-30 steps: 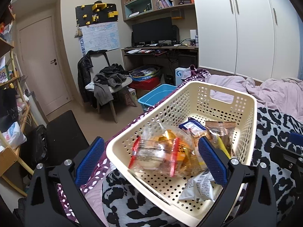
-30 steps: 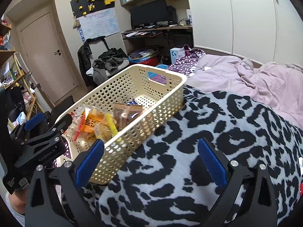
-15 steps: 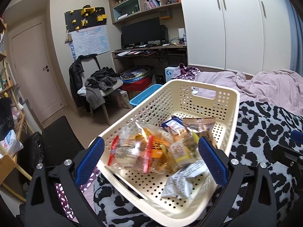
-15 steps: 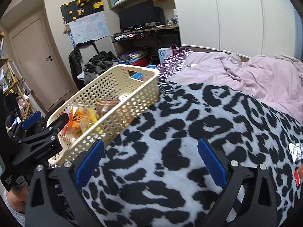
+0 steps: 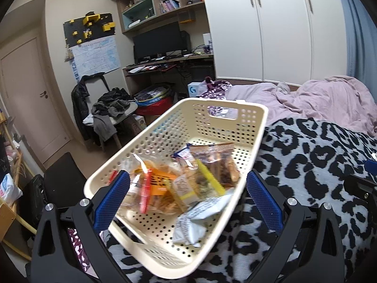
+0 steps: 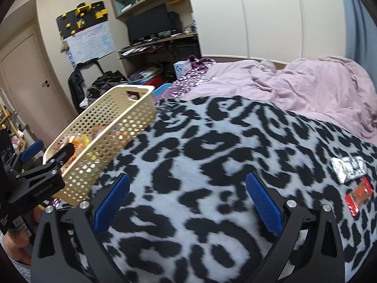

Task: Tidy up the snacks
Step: 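Withdraw both grippers from the basket toward the silver and red packs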

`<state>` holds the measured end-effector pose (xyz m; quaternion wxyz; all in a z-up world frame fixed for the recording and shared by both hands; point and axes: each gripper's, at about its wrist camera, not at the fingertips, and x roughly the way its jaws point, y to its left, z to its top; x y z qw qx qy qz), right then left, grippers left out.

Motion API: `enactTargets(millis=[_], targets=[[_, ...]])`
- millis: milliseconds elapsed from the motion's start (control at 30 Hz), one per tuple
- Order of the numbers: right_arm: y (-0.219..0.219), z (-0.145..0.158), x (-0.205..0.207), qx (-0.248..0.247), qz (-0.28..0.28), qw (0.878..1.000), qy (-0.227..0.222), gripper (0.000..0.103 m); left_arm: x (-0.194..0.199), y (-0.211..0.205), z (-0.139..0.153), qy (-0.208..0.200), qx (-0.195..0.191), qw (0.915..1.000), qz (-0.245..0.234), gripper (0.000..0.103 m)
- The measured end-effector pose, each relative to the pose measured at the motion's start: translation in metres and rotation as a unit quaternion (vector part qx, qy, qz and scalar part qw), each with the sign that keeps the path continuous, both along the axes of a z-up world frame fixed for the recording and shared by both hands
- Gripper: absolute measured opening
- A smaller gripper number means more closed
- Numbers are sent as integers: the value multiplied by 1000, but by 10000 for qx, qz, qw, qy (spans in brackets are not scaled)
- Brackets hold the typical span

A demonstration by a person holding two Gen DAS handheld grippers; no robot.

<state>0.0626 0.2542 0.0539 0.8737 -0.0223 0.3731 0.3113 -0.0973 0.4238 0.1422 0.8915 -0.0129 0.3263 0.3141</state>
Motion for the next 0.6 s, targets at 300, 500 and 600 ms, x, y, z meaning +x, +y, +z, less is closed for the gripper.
enactTargets(millis=[300, 500, 600], targets=[[-36, -2, 9, -60, -444, 9990, 9, 98, 16, -25, -3, 71, -4, 9994, -333, 100], [-56, -3, 6, -443, -869, 9950, -189, 98, 27, -42, -5, 125, -42, 9983, -567, 100], [-67, -4, 6, -524, -1033, 9931, -201, 98, 31, -51, -6, 137, -51, 9976, -680, 100]])
